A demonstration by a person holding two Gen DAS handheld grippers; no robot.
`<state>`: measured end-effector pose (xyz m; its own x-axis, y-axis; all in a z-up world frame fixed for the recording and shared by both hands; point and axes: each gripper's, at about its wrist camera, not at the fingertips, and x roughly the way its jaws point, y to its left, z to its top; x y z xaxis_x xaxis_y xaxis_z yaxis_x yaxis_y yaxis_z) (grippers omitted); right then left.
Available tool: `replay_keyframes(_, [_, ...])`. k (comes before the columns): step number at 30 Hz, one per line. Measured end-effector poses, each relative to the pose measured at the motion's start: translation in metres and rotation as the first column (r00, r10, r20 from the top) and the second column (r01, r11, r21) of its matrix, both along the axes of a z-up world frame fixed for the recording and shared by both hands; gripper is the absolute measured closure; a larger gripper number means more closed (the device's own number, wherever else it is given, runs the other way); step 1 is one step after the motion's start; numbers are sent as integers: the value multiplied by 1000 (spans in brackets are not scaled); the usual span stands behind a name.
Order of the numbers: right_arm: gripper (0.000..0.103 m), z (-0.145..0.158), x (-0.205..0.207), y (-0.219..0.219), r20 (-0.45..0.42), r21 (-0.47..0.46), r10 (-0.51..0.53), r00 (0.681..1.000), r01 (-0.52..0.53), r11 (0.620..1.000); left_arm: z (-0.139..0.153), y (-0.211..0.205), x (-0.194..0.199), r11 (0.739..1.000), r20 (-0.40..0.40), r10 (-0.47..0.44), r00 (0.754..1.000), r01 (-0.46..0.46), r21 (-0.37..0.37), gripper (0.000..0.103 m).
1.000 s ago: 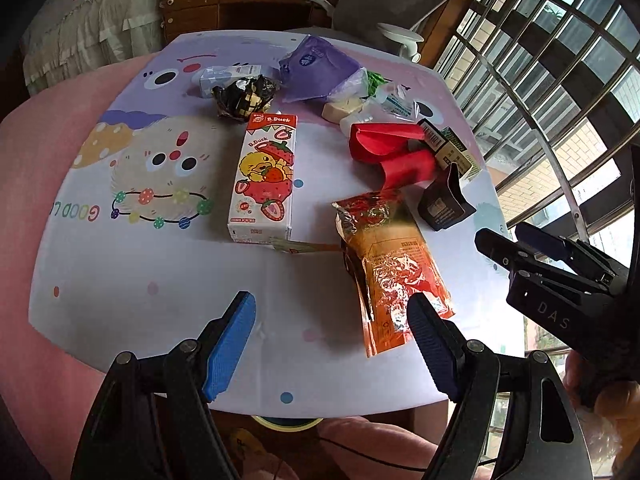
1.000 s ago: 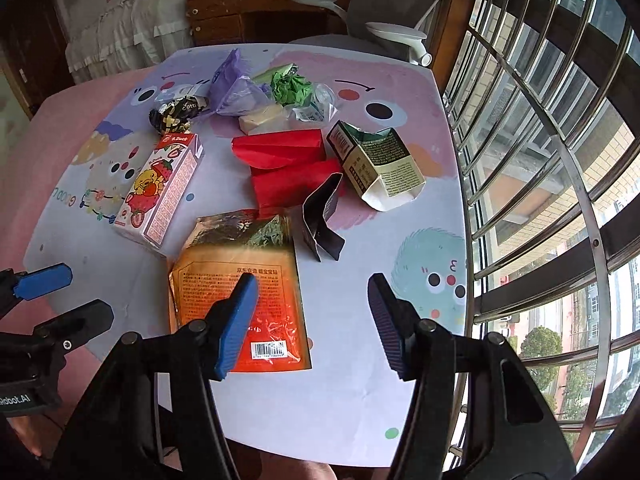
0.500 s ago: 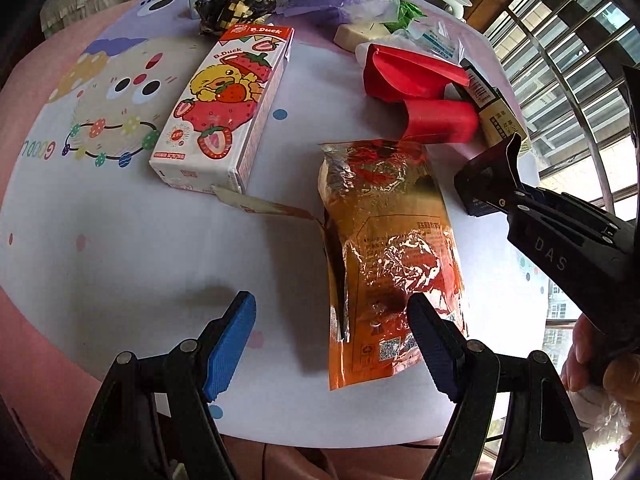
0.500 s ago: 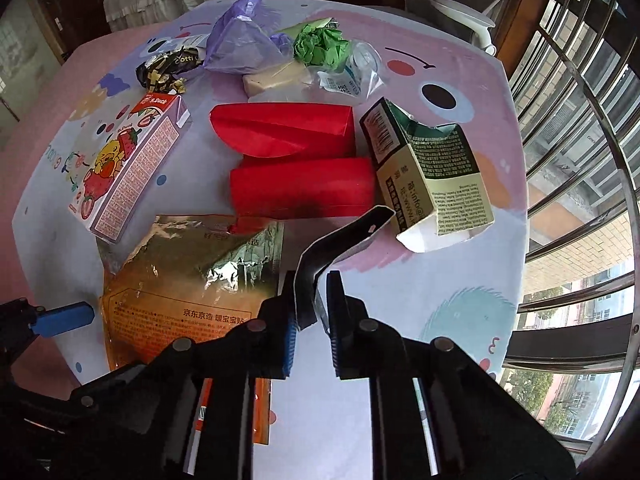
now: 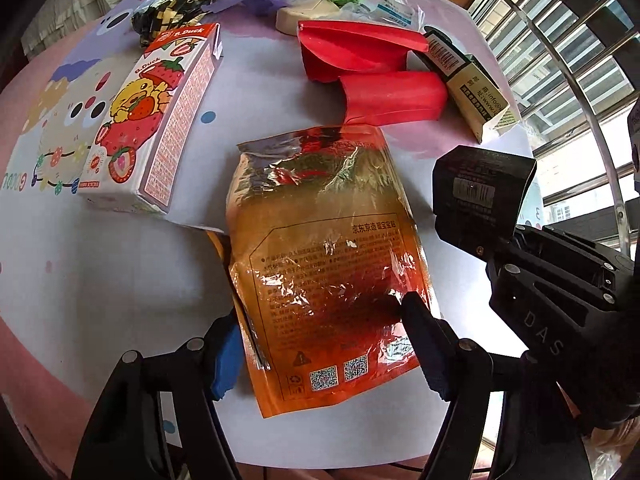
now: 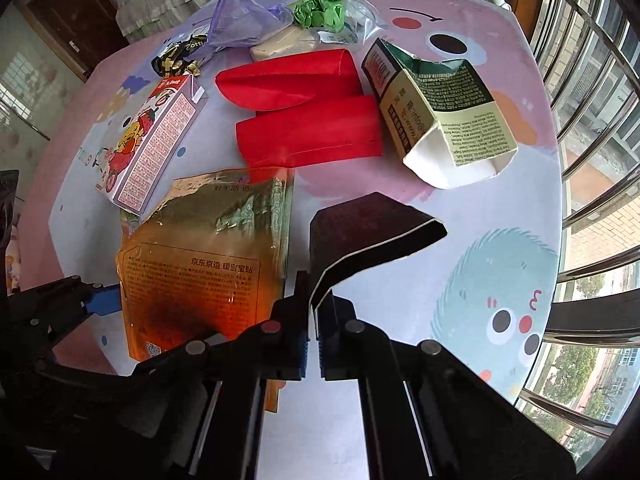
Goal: Collect trash
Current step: 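Grasp the orange snack bag with the left gripper while the right grasps the black card, then carry the orange bag and black card down over the trash bin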
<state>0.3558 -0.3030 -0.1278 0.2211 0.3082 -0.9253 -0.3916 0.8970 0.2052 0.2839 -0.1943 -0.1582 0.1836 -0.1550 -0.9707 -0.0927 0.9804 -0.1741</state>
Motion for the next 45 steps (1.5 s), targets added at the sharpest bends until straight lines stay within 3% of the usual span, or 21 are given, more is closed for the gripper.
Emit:
replay_keyframes(2, [102,-2,-1,-2,-12,11,-6,1000,6,1000,0,-8,2,1000,7,-21,1000,21,-13,45])
replay_keyframes(4, [102,-2,-2,-2,-12,11,0,1000,0,1000,1,-13,5,999,5,-27,1000,27,-45,68])
replay_keyframes(10, [103,9,-11,1,2,41,23,1000,-23,999,14,-9,2,998,45,-32,998,35,-60,89])
replay_keyframes(21, [103,42,-28,11,35,89,36,999,-39,995,50,30,-26,1000,123,-17,992,20,-22,97])
replay_keyframes(29, [103,47,-59,32,17,92,65,998,-67,994,86,87,-83,999,161,-42,986,36,38,98])
replay_keyframes(35, [103,46,-89,57,1,87,78,997,-78,993,108,104,-125,989,194,-127,973,110,94,99])
replay_keyframes(45, [103,62,-155,103,10,65,11,1000,-11,998,140,150,-209,958,268,-285,920,261,120,100])
